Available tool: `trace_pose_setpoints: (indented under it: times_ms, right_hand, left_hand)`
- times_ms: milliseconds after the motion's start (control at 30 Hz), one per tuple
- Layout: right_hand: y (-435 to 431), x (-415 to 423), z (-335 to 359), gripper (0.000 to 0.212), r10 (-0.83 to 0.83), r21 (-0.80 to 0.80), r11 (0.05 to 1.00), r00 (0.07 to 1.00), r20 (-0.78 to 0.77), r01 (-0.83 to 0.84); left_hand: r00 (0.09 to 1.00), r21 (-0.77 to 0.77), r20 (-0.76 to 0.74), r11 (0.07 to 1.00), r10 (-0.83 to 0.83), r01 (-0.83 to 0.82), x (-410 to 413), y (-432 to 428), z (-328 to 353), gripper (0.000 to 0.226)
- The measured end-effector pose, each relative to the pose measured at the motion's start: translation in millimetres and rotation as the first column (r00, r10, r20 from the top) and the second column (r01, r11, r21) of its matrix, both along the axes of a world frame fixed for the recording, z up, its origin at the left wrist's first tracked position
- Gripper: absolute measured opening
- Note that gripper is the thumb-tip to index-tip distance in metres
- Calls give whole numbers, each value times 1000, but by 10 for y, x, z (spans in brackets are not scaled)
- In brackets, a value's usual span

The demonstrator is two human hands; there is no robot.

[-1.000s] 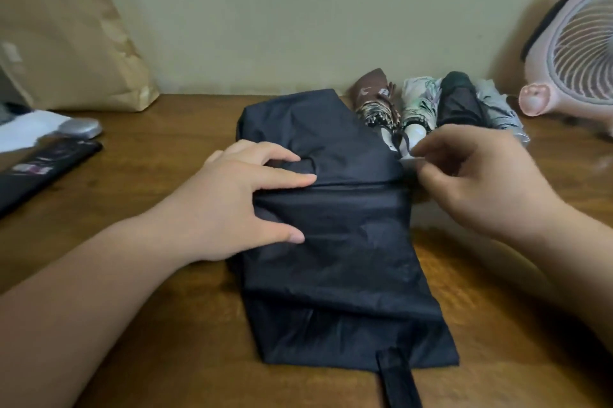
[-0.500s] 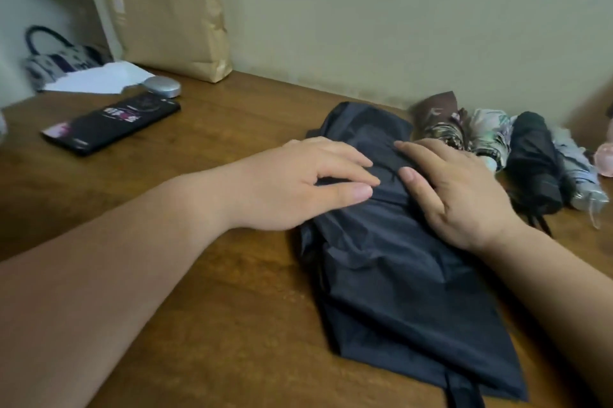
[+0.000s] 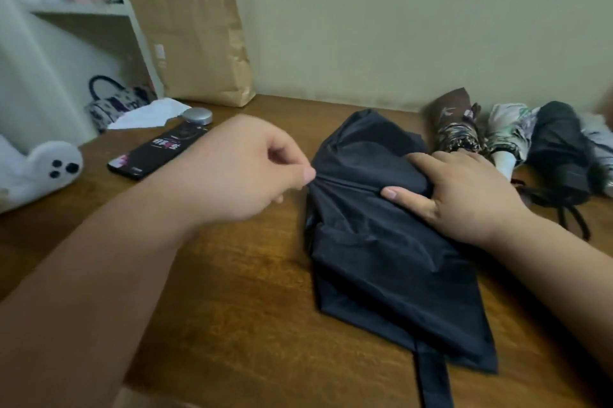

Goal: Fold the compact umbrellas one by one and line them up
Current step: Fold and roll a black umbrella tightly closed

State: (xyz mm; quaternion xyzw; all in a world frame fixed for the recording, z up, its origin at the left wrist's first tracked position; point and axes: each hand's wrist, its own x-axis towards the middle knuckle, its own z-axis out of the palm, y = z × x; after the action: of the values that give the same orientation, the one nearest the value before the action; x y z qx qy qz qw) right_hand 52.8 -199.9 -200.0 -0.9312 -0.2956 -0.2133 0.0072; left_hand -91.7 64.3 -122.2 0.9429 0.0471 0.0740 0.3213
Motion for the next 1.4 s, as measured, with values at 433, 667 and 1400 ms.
trace_pose_setpoints:
  times_ms: [433, 667, 1400]
  right_hand:
    - [-8, 36, -35, 83, 35, -15, 999, 999, 5, -35]
    - [-5, 71, -58, 93, 43, -5, 999, 999, 30, -43]
    - [-29, 46, -85, 99, 59, 48, 997, 997, 51, -61]
  left_hand:
    - [789, -722, -553, 627, -269, -293, -150, -217, -359, 74]
    - [770, -676, -548, 715, -327, -178, -446, -111, -403, 26]
    - [849, -260, -523, 962, -68, -84, -408, -416, -406, 33]
